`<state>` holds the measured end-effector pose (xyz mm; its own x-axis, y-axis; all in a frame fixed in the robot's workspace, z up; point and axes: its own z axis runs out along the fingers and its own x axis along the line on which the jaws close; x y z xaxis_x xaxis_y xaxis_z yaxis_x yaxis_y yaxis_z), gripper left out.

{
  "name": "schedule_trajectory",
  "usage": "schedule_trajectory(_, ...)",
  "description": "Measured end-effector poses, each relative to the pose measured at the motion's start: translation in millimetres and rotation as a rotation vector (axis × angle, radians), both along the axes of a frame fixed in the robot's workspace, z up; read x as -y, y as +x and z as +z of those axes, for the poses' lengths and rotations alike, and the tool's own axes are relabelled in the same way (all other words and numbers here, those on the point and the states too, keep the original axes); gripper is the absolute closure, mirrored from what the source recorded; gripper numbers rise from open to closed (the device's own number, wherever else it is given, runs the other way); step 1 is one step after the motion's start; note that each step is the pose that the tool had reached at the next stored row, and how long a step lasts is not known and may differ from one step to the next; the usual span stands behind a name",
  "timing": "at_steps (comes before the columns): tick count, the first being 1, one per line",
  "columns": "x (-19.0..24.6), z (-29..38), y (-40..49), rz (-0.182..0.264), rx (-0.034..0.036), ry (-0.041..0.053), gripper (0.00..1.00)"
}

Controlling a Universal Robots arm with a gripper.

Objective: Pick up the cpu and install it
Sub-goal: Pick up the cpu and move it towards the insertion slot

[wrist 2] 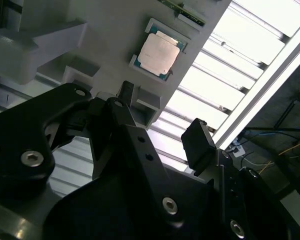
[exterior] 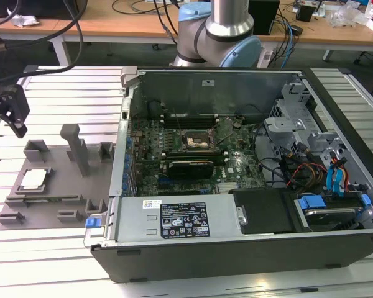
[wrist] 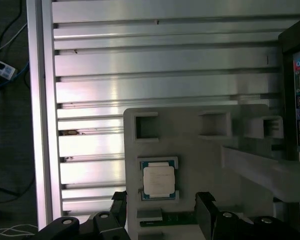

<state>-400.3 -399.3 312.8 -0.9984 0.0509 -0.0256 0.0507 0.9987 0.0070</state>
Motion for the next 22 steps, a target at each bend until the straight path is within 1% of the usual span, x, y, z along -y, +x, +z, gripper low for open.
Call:
schedule_trajectory(10, 0.0, -3.6, 0.0, 0.000, 0.0000, 0.0000, 0.34)
schedule_trajectory(11, 0.0, -7.3, 0.0, 0.000, 0.0001, -0.0001, 0.34)
schedule_trajectory(12, -0.6, -10.9, 0.1, 0.009, 0.0002, -0.0735, 0.34)
schedule_trajectory(13, -0.6, -13.6, 0.1, 0.013, 0.0001, -0.0808, 0.34)
schedule_trajectory(22, -0.6, -17.6, 0.1, 0.013, 0.0002, -0.0818, 0.34)
